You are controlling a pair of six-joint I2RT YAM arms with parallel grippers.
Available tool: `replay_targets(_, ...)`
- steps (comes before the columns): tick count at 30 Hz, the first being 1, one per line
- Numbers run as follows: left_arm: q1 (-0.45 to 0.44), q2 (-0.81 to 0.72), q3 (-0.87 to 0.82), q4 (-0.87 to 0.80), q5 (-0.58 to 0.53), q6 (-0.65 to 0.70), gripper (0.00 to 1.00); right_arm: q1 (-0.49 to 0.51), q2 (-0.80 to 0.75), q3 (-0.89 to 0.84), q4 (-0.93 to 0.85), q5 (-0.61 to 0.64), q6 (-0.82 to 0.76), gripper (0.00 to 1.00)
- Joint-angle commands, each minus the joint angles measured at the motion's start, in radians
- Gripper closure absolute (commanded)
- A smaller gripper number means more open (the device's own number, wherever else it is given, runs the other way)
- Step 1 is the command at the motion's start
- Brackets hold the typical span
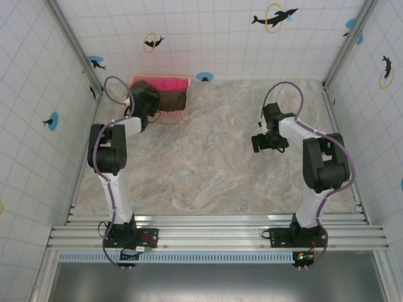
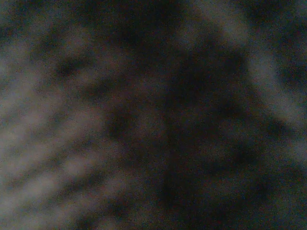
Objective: Roll up the long pants
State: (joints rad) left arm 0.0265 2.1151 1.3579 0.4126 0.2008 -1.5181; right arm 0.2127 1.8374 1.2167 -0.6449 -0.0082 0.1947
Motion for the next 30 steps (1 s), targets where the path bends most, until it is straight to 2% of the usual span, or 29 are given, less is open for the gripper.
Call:
replay_targets(1,-0.007,-0.056,-0.046,-0.268,0.086,0.104,1.00,0.004,-0.003,0.006,-0.011,-0.018,-0.005,0.01)
replay_targets(8,-0.004,-0.120,-0.120,-0.439,0.138,0.194,1.00,0.011,-0.010,0.001,-0.005,-0.051,0.000,0.01)
replay_targets(13,-0.004,-0.182,-0.141,-0.628,0.180,0.339,1.00,0.023,-0.033,-0.012,-0.006,-0.072,0.002,0.02)
replay_targets(18,-0.004,-0.300,-0.294,-0.700,0.214,0.402,1.00,0.031,-0.064,-0.050,0.006,-0.084,0.010,0.01)
replay_targets(24,-0.004,-0.541,-0.515,-0.809,0.136,0.444,1.00,0.035,-0.101,-0.102,0.022,-0.095,0.018,0.01)
replay_targets(30,-0.004,-0.589,-0.536,-0.889,0.091,0.425,1.00,0.046,-0.110,-0.124,0.034,-0.111,0.019,0.02)
